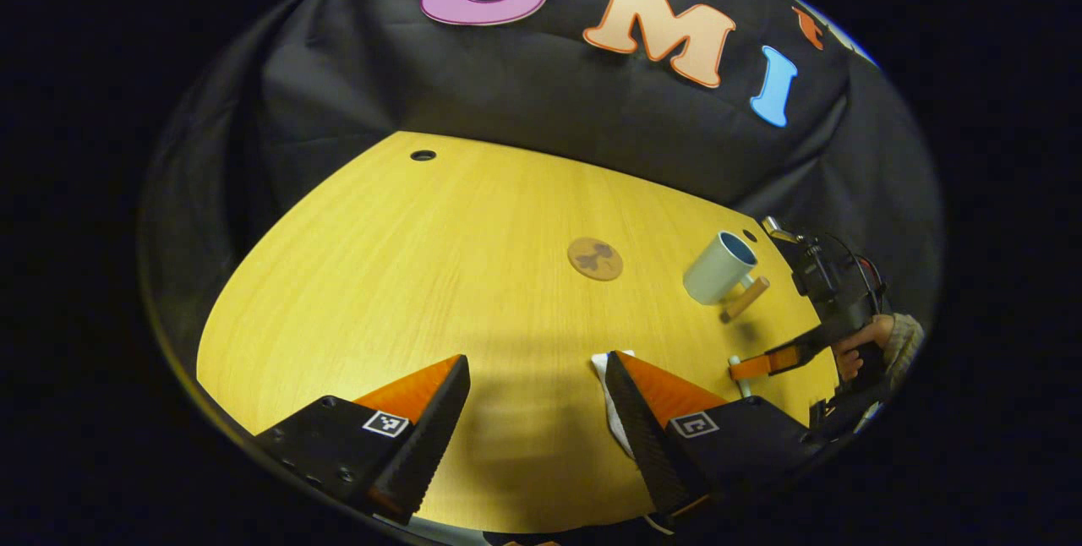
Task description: Put the toothbrush and toothpaste on the desktop into the cup, then pick up the cup and place it on the coaster on the desktop.
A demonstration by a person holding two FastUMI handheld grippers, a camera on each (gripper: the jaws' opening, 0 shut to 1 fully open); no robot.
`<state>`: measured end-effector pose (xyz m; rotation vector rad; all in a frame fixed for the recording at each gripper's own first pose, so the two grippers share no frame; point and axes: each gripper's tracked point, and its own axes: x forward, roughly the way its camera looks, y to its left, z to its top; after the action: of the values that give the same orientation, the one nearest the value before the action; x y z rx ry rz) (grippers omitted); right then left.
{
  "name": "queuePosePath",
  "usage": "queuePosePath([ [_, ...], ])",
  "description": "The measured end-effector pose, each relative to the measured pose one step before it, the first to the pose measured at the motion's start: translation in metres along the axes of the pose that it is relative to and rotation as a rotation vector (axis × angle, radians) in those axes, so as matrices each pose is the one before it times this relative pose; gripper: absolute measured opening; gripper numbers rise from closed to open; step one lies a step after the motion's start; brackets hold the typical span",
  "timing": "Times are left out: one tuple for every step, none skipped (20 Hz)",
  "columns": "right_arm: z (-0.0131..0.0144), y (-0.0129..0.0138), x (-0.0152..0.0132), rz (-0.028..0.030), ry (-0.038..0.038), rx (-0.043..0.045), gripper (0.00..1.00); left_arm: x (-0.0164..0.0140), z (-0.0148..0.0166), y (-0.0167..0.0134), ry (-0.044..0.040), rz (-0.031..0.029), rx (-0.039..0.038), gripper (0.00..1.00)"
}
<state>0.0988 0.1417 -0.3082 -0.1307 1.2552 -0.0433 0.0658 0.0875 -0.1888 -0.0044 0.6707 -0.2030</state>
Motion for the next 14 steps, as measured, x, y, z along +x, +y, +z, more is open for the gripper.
queuePosePath([
  [-0.00020, 0.00003, -0.00047, 0.00202, -0.00754, -0.00828, 0.11, 0.00172, -0.00477, -0.00784, 0.01677, -0.02052, 0.00319, 0.95],
  [-0.00064, -0.00023, 0.00004, -0.00174, -0.01369, -0.00168, 0.11, 0.00179, -0.00313, -0.00818, 0.01947, -0.02088, -0.00104, 0.95],
  [0.00091, -0.00065, -0.00044, -0.00574, -0.01468, 0.01169, 0.11, 0.00410, -0.00287, -0.00616, 0.02156, -0.01845, -0.00270, 0.95],
  [-0.00115, 0.00052, -0.00027, -0.00367, -0.01499, 0.01239, 0.11, 0.00333, -0.00399, -0.00615, 0.02434, -0.01036, -0.00319, 0.95],
  [0.00035, -0.00053, 0.00000, -0.00217, -0.01222, 0.01566, 0.11, 0.00374, -0.00555, -0.00437, 0.02666, 0.00399, -0.00339, 0.95],
  [-0.00108, 0.00046, -0.00007, -0.00050, -0.01206, 0.02088, 0.11, 0.00367, -0.00419, -0.00414, 0.02904, 0.00375, -0.00319, 0.95],
  [0.00035, 0.00031, -0.00125, 0.00458, -0.01440, 0.01673, 0.11, 0.00366, -0.00380, -0.00434, 0.02614, 0.00172, -0.00123, 0.95],
  [-0.00154, -0.00030, 0.00103, 0.00340, -0.01210, 0.01695, 0.11, 0.00509, -0.00110, -0.00426, 0.02105, -0.00074, 0.00096, 0.95],
  [-0.00080, 0.00016, -0.00066, 0.00736, -0.01435, 0.01221, 0.10, 0.00465, -0.00289, -0.00427, 0.02611, 0.00070, 0.00514, 0.95],
  [-0.00326, 0.00003, -0.00176, 0.00927, -0.00140, 0.01043, 0.10, 0.00383, -0.00117, -0.00275, 0.02266, 0.00591, 0.01007, 0.95],
  [-0.00128, 0.00073, -0.00250, 0.01321, -0.00461, 0.00932, 0.10, 0.00440, -0.00115, -0.00101, 0.02367, 0.01298, 0.00578, 0.95],
  [-0.00325, 0.00087, -0.00308, 0.01509, -0.01085, 0.00588, 0.08, 0.00419, -0.00241, -0.00241, 0.02450, 0.01060, -0.00116, 0.95],
  [-0.00122, -0.00072, -0.00321, 0.01063, -0.01684, 0.00259, 0.08, 0.00495, -0.00196, -0.00307, 0.02432, 0.00648, -0.00869, 0.95],
  [-0.00156, 0.00001, -0.00338, 0.01132, -0.01641, -0.00041, 0.08, 0.00344, -0.00127, -0.00302, 0.02251, 0.00088, -0.01261, 0.95],
])
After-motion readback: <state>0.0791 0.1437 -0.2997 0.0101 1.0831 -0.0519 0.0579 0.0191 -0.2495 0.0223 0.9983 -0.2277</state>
